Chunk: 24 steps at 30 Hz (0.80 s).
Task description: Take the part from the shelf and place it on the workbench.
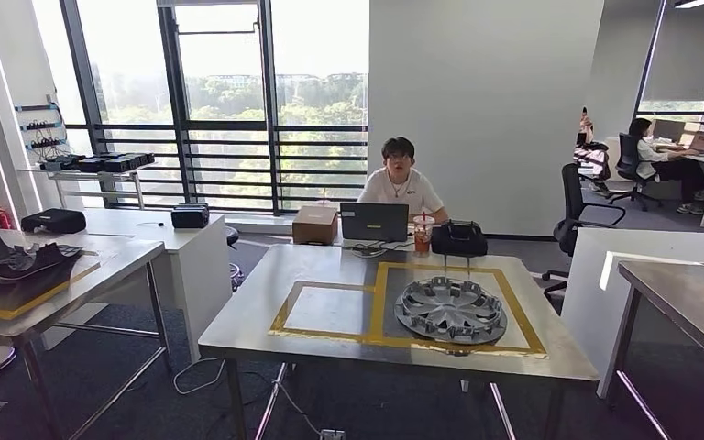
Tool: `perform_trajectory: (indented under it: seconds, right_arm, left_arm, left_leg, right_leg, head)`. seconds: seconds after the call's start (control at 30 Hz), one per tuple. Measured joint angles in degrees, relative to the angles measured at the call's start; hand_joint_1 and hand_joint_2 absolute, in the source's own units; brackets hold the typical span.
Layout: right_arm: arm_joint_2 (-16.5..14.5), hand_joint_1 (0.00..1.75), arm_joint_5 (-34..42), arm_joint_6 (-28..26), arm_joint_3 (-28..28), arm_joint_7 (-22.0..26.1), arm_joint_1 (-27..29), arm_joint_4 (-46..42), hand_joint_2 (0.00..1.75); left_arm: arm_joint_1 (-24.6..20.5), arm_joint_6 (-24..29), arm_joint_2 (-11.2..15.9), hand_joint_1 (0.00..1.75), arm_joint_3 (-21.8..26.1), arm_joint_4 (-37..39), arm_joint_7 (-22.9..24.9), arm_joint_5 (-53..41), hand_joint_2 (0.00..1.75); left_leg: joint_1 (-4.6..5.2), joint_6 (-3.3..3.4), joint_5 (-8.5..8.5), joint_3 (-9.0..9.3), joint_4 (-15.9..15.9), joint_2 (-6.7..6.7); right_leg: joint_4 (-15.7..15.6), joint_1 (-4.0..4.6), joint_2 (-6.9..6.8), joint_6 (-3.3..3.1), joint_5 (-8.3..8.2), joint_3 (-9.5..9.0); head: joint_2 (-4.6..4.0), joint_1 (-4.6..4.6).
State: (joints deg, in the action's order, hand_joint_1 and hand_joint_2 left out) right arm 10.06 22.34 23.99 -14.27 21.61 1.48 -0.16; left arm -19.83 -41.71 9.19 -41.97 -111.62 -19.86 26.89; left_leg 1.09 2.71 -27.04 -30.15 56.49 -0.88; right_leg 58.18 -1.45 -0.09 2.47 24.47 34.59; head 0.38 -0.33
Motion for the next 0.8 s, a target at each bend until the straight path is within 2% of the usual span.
perform_trajectory:
  seconds: [0.07,0.13,0.17,0.2,0.27,0.3,0.33,0.37,0.4,0.43,0.47,0.5,0.53,0.6,0.67,0.7,0.73,0.8]
  right_arm:
    - [-0.1,0.0,0.2,0.0,0.0,0.0,-0.1,0.0,0.0]
    - [-0.3,0.0,0.4,-0.2,0.0,0.1,-0.2,0.0,0.0]
    - [-0.4,0.0,0.4,-0.3,0.0,0.1,-0.2,0.0,0.0]
    - [-0.5,0.0,0.5,-0.3,0.0,0.1,-0.2,0.0,0.0]
    - [-0.6,0.0,0.6,-0.4,0.0,0.2,-0.3,0.0,0.0]
    - [-0.7,0.0,0.6,-0.4,0.0,0.2,-0.3,0.0,0.0]
    - [-0.7,0.0,0.6,-0.3,0.0,0.3,-0.3,0.0,0.0]
    - [-0.7,0.0,0.6,-0.3,-0.1,0.4,-0.3,0.0,0.0]
    - [-0.7,0.0,0.5,-0.3,-0.1,0.7,-0.3,0.0,0.0]
    - [-0.8,0.0,0.5,-0.2,-0.2,1.1,-0.2,0.0,0.0]
    - [-0.8,0.0,0.4,-0.2,-0.3,1.6,-0.3,0.0,0.0]
    - [-0.8,0.0,0.3,-0.1,-0.5,2.1,-0.4,0.0,0.0]
    - [-0.9,0.0,0.3,0.0,-0.6,2.7,-0.4,0.0,0.0]
    - [-0.9,0.0,0.3,0.1,-0.9,3.7,-0.5,0.0,0.0]
    - [-0.9,0.0,0.4,0.1,-1.2,4.5,-0.6,0.0,0.0]
    - [-0.9,0.0,0.5,0.1,-1.3,4.8,-0.6,0.0,0.0]
    - [-0.9,0.0,0.6,0.1,-1.4,5.1,-0.7,0.0,0.0]
    - [-0.9,0.0,0.8,0.1,-1.5,5.4,-0.7,0.0,0.0]
  left_arm:
    - [-0.1,-0.1,0.0,1.75,-0.1,0.0,0.0,-0.1,1.75]
    - [-0.2,-0.1,-0.1,1.75,-0.2,0.0,0.0,-0.1,1.75]
    - [-0.2,-0.1,-0.1,1.75,-0.2,0.0,0.0,-0.1,1.75]
    - [-0.3,-0.1,-0.1,1.75,-0.2,0.0,0.0,-0.1,1.75]
    - [-0.4,-0.1,-0.2,1.75,-0.3,0.1,0.0,-0.1,1.75]
    - [-0.4,-0.1,-0.1,1.75,-0.3,0.1,0.0,-0.1,1.75]
    - [-0.4,-0.1,-0.1,1.75,-0.3,0.1,0.0,-0.1,1.75]
    - [-0.4,-0.1,-0.1,1.75,-0.3,0.1,0.1,-0.1,1.75]
    - [-0.4,-0.1,-0.1,1.75,-0.3,0.1,0.1,-0.1,1.75]
    - [-0.4,-0.1,-0.1,1.75,-0.3,0.1,0.2,-0.1,1.75]
    - [-0.4,0.0,-0.1,1.75,-0.3,0.1,0.2,-0.2,1.75]
    - [-0.5,0.0,-0.1,1.75,-0.3,0.1,0.3,-0.3,1.75]
    - [-0.5,0.2,-0.1,1.75,-0.4,0.1,0.3,-0.5,1.75]
    - [-0.6,0.4,-0.2,1.75,-0.5,0.1,0.4,-0.9,1.75]
    - [-0.7,0.6,-0.2,1.75,-0.6,0.1,0.4,-1.1,1.75]
    - [-0.8,0.6,-0.3,1.75,-0.6,0.1,0.4,-1.1,1.75]
    - [-0.9,0.7,-0.3,1.75,-0.7,0.0,0.4,-1.1,1.75]
    - [-1.0,0.7,-0.4,1.75,-0.8,0.1,0.4,-1.2,1.75]
  left_leg:
    - [0.15,-0.51,-0.69,0.21,0.2,-0.03]
    - [-0.04,-1.13,-1.22,0.22,0.6,0.09]
    - [-0.19,-1.53,-1.94,-0.26,1.9,0.21]
    - [-0.39,-1.97,-3.13,-1.41,4.3,0.34]
    - [-0.89,-2.69,-6.25,-5.81,12.2,0.53]
    - [-1.12,-2.93,-7.21,-8.26,15.9,0.56]
    - [-1.34,-3.07,-7.08,-9.97,17.9,0.58]
    - [-1.51,-3.12,-5.68,-10.5,17.5,0.62]
    - [-1.63,-3.08,-3.22,-9.77,14.7,0.7]
    - [-1.68,-2.92,-0.35,-8.12,10.4,0.77]
    - [-1.59,-2.72,1.58,-6.33,6.3,0.84]
    - [-1.45,-2.45,2.65,-4.9,3.3,0.87]
    - [-1.27,-2.16,2.87,-4.11,1.7,0.84]
    - [-0.93,-1.48,2.34,-3.74,1.2,0.66]
    - [-1.02,-0.59,2.47,-3.06,0.4,0.53]
    - [-1.1,-0.15,2.54,-2.59,-0.1,0.51]
    - [-1.13,0.22,2.52,-2.23,-0.3,0.54]
    - [-0.8,0.69,2.15,-1.95,-0.4,0.49]
  right_leg:
    - [-1.2,0.3,0.03,-1.09,-0.23,-0.8]
    - [-1.3,0.1,0.06,-1.83,-0.02,-1.11]
    - [-1.4,-0.07,0.07,-2.16,0.14,-1.39]
    - [-1.4,-0.27,0.08,-2.49,0.32,-1.73]
    - [-1.4,-0.29,0.08,-2.86,0.8,-2.21]
    - [-1.4,-0.29,0.09,-2.88,1.05,-2.43]
    - [-1.4,-0.29,0.11,-2.81,1.34,-2.73]
    - [-1.4,-0.31,0.14,-2.71,1.66,-3.16]
    - [-1.4,-0.32,0.18,-2.58,2.01,-3.71]
    - [-1.5,-0.33,0.24,-2.43,2.38,-4.29]
    - [-1.5,-0.2,0.29,-2.19,2.76,-4.77]
    - [-1.5,-0.11,0.32,-1.9,3.07,-5.04]
    - [-1.6,-0.04,0.32,-1.58,3.33,-5.13]
    - [-1.9,-0.08,0.2,-0.87,3.6,-5.31]
    - [-1.1,-0.17,0.05,-0.51,4.13,-5.15]
    - [1.0,-0.14,0.03,-0.58,5.0,-4.14]
    - [4.4,-0.12,0.03,-0.81,6.24,-2.18]
    - [12.7,-0.04,0.05,-1.09,8.78,3.1]
  head:
    - [-0.01,-0.09]
    - [0.01,-0.13]
    - [0.01,-0.22]
    - [0.02,-0.28]
    - [0.01,-0.45]
    - [0.01,-0.48]
    - [0.01,-0.52]
    - [0.01,-0.56]
    - [0.01,-0.59]
    - [0.01,-0.63]
    - [0.0,-0.64]
    - [-0.01,-0.67]
    - [-0.01,-0.63]
    - [-0.01,-0.61]
    - [0.0,-0.51]
    - [0.01,-0.45]
    - [0.02,-0.34]
    - [0.02,-0.2]
